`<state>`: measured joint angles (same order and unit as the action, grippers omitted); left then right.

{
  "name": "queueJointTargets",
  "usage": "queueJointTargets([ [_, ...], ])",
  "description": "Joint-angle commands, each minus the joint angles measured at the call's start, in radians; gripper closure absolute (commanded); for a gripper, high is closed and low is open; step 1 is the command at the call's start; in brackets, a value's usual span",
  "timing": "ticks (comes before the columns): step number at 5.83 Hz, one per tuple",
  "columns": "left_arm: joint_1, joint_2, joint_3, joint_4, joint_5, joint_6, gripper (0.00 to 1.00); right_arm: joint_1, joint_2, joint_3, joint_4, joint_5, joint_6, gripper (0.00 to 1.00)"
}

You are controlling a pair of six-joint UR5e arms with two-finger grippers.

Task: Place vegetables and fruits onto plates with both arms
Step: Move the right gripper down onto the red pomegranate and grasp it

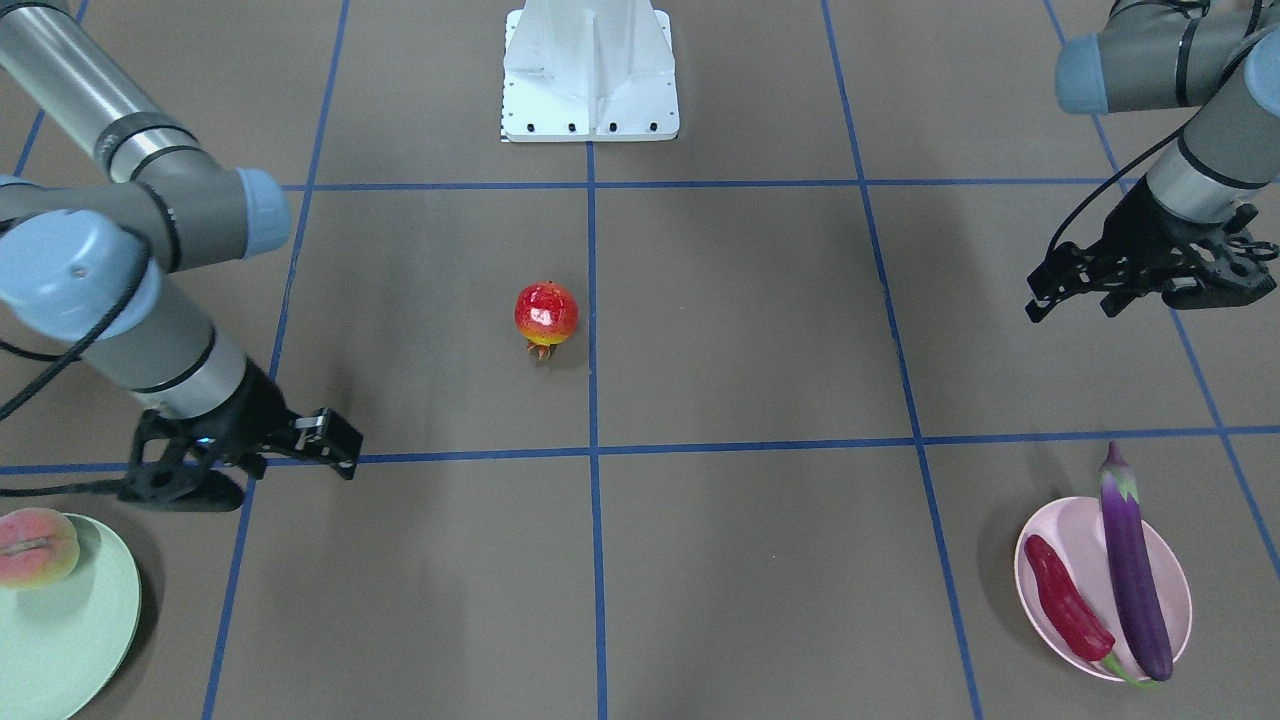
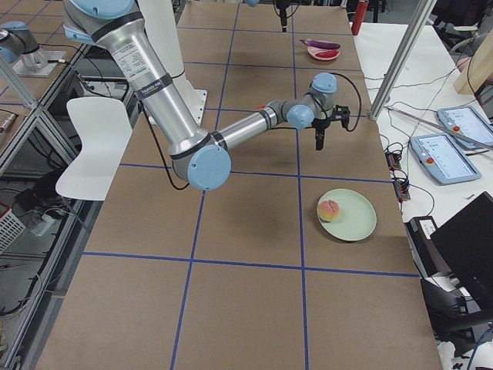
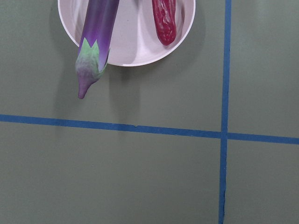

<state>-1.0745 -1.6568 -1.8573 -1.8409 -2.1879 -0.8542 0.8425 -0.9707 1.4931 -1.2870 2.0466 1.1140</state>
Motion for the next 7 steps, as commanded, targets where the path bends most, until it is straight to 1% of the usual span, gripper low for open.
queueJointTargets([
  [1,0.001,0.006,0.001,-0.001,0.000,0.001,0.00,-0.169,0.061,0.112,-0.112,-0.075,0.133,0.00],
  [2,0.001,0.005,0.000,0.000,0.002,0.001,0.00,-0.207,0.102,0.155,-0.212,-0.086,0.150,0.00],
  [3,0.001,0.006,0.000,-0.001,0.002,0.001,0.00,-0.282,0.093,0.154,-0.216,-0.150,0.158,0.00],
  [4,0.001,0.005,0.000,-0.001,0.005,0.001,0.00,-0.315,0.099,0.144,-0.219,-0.198,0.156,0.00],
  [5,0.001,0.005,-0.002,-0.001,0.005,0.001,0.00,-0.327,0.096,0.141,-0.221,-0.198,0.156,0.00],
  [7,0.001,0.005,-0.006,-0.001,0.005,0.001,0.00,-0.350,0.102,0.102,-0.213,-0.206,0.158,0.01],
])
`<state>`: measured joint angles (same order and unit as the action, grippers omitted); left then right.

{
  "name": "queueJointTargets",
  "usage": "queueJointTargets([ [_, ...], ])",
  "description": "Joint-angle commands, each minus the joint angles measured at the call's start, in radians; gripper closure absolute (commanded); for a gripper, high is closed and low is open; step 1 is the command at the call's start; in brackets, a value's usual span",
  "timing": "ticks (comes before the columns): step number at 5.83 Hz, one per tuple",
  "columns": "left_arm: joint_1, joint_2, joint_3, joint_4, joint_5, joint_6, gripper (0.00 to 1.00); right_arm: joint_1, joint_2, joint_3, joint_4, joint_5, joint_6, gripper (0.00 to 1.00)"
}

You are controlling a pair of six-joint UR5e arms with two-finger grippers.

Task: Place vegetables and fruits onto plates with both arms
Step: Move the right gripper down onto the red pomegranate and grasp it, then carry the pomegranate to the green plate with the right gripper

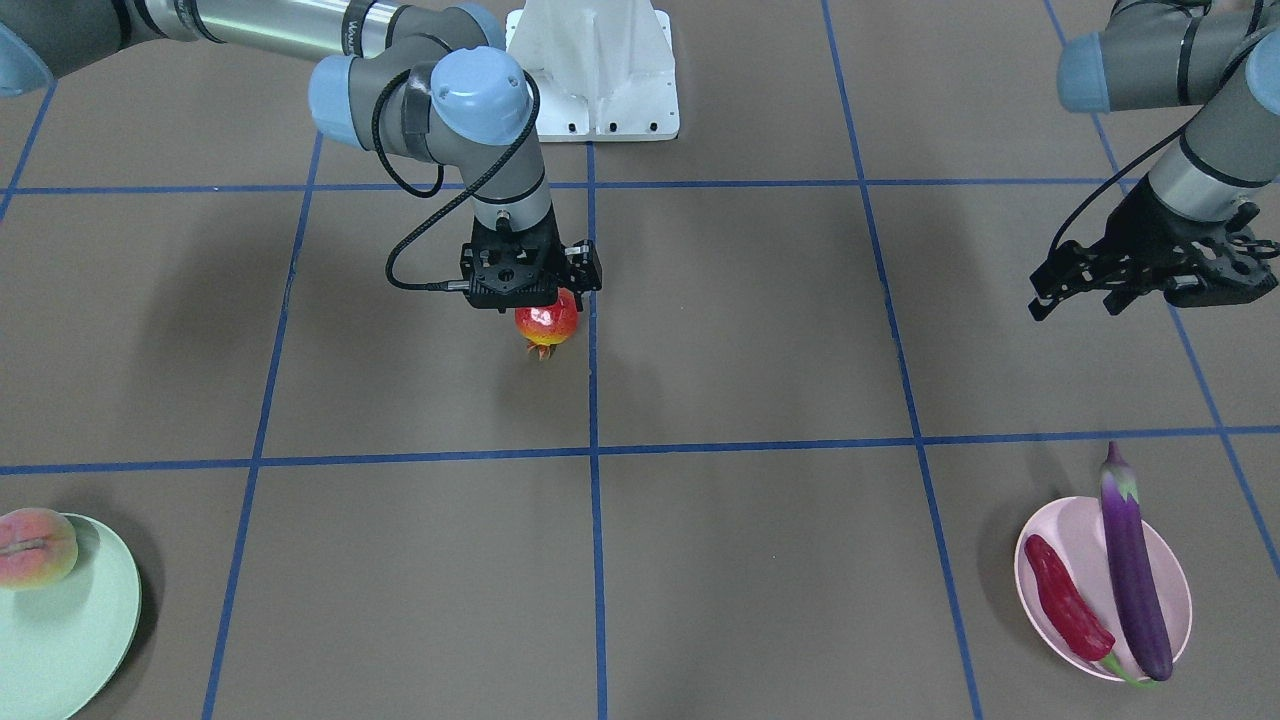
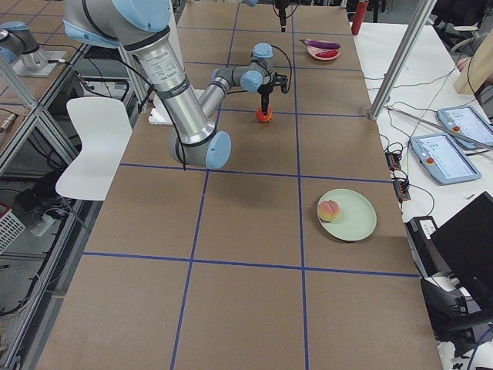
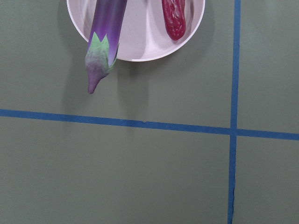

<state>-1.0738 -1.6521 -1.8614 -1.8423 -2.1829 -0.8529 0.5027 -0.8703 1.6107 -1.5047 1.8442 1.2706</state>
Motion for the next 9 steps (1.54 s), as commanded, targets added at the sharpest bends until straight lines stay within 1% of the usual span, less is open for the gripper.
queueJointTargets([
  [1,0.000,0.000,-0.004,0.002,-0.001,0.000,0.00,-0.018,0.004,-0.035,0.009,-0.006,-0.002,0.01],
  [2,0.000,0.000,-0.004,0.002,0.000,0.000,0.00,-0.018,0.010,-0.037,0.009,-0.006,-0.002,0.04],
  [3,0.002,-0.002,-0.005,0.002,-0.001,0.000,0.00,-0.021,0.023,-0.064,0.009,-0.006,0.000,0.21],
  [4,0.000,0.000,-0.010,0.002,-0.001,0.000,0.00,-0.019,0.030,-0.072,0.011,-0.006,0.001,0.58],
  [5,0.002,-0.002,-0.012,0.002,-0.001,0.000,0.00,-0.018,0.028,-0.063,0.009,-0.002,0.000,1.00],
  [6,0.000,-0.002,-0.012,0.002,-0.001,0.000,0.00,0.032,0.025,0.016,-0.017,0.013,0.001,1.00],
  [7,0.000,0.000,-0.012,0.002,-0.001,0.000,0.00,0.194,0.013,0.126,-0.160,0.165,-0.023,1.00],
  [8,0.002,-0.002,-0.013,0.002,-0.001,0.000,0.00,0.318,-0.004,0.127,-0.170,0.225,-0.112,1.00],
  [9,0.002,-0.002,-0.019,0.003,-0.001,-0.002,0.00,0.424,-0.021,0.064,-0.169,0.240,-0.252,1.00],
])
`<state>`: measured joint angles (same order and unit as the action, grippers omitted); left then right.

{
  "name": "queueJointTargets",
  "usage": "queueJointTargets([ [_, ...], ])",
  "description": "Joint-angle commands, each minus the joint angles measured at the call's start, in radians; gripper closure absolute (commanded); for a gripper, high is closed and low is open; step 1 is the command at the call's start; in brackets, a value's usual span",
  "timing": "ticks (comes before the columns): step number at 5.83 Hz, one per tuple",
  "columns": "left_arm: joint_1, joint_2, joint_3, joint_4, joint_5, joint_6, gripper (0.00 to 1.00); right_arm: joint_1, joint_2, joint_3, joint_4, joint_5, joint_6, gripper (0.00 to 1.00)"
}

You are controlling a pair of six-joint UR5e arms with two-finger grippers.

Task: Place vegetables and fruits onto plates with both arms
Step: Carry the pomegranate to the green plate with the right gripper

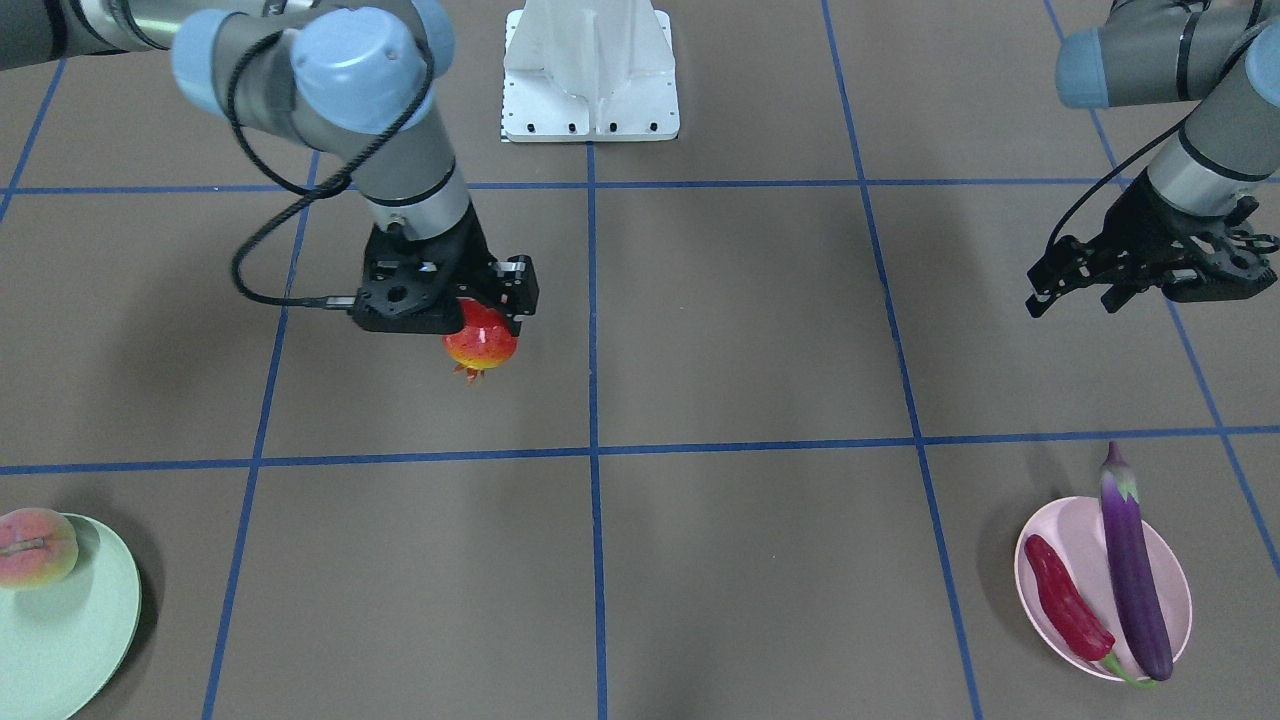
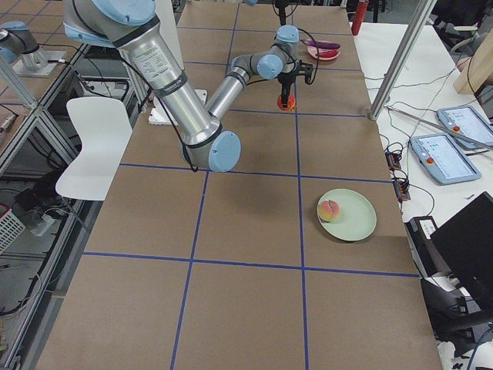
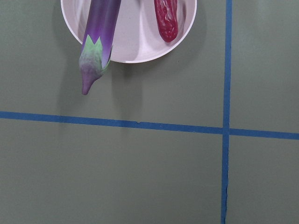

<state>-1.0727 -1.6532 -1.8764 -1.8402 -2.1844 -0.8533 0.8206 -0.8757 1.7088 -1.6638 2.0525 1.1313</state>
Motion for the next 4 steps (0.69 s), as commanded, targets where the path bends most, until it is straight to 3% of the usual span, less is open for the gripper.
queueJointTargets([
  [1,0.000,0.000,-0.006,0.001,0.000,-0.001,0.00,0.199,-0.013,-0.175,0.007,0.055,-0.243,1.00],
  [2,0.002,-0.002,-0.006,0.001,0.002,-0.003,0.00,0.268,-0.005,-0.324,0.065,0.075,-0.346,1.00],
  [4,0.002,-0.003,-0.010,0.003,0.003,-0.004,0.00,0.359,-0.003,-0.650,0.301,0.101,-0.439,1.00],
])
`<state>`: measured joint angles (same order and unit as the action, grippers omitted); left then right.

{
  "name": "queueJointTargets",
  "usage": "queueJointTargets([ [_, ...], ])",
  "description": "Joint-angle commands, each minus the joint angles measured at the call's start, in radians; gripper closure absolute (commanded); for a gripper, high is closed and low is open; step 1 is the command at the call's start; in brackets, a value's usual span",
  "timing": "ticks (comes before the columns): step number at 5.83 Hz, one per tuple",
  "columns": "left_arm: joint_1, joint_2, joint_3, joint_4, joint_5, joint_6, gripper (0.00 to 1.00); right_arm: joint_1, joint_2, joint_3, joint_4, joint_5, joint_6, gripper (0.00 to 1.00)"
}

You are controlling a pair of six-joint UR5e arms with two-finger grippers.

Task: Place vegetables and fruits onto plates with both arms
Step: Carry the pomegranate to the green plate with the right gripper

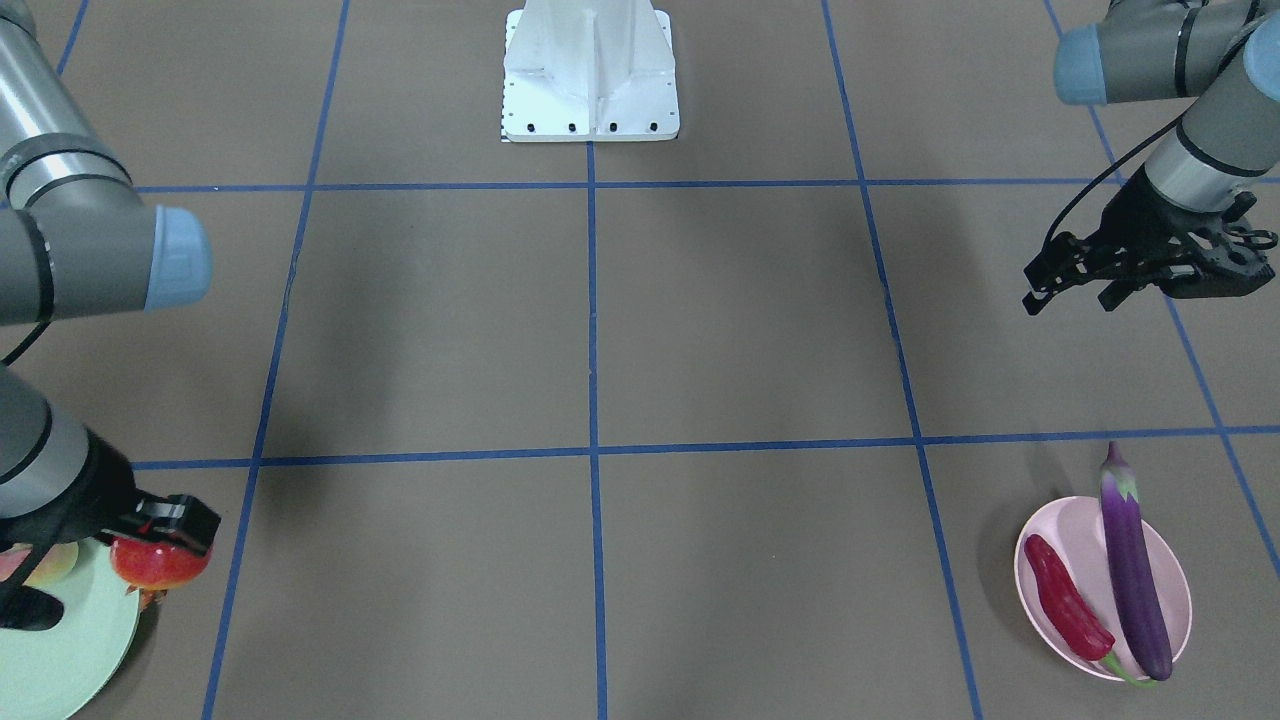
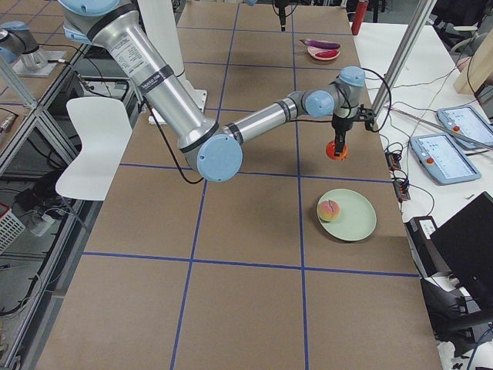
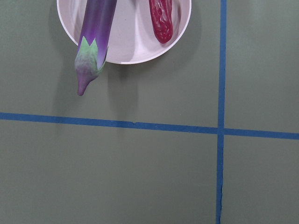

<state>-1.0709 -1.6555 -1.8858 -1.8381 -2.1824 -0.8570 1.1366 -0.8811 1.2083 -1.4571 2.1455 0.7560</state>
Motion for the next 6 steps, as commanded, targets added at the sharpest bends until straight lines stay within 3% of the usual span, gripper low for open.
queueJointTargets([
  [1,0.002,-0.007,0.002,0.002,0.003,0.000,0.00,0.079,0.008,-0.233,0.098,0.004,-0.151,1.00],
  [3,0.002,-0.007,0.000,0.002,0.004,0.001,0.00,0.084,0.011,-0.298,0.125,0.001,-0.159,1.00],
  [4,0.002,-0.007,0.000,0.002,0.004,0.000,0.00,0.083,0.025,-0.372,0.197,0.001,-0.156,1.00],
  [5,0.002,-0.007,0.005,0.002,0.004,0.001,0.00,0.081,0.030,-0.378,0.198,0.001,-0.156,1.00],
  [6,0.002,-0.009,0.007,0.002,0.004,0.001,0.00,0.080,0.033,-0.383,0.199,0.001,-0.156,0.47],
])
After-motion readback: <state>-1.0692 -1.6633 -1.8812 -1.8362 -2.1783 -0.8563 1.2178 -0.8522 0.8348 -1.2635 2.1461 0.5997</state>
